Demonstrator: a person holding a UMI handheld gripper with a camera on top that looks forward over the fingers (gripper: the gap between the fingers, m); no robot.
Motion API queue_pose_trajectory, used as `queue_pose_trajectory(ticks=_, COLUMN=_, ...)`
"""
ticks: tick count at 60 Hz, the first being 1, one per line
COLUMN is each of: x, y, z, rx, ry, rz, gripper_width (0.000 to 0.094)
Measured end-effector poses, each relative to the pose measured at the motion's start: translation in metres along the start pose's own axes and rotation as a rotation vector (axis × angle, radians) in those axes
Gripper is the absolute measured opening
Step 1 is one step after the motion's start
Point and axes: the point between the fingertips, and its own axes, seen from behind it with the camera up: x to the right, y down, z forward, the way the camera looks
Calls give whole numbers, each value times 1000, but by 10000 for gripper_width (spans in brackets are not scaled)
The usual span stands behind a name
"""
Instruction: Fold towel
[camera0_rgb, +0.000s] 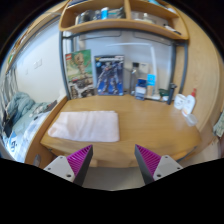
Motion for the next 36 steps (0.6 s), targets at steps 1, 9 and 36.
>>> queue_pose_trajectory(ticks=1, x=-8, y=0, z=3, rx=-8, ry=-8, rz=-7, gripper_width=850)
queue_pose_trajectory(ticks=9, x=-78, y=-9, z=38, rx=-51, ry=-81, rz=-51, gripper_width=855)
queue_pose_trajectory(ticks=36, x=-234, y=-50, z=185, rx=-102, ry=-115, rz=-160, gripper_width=767)
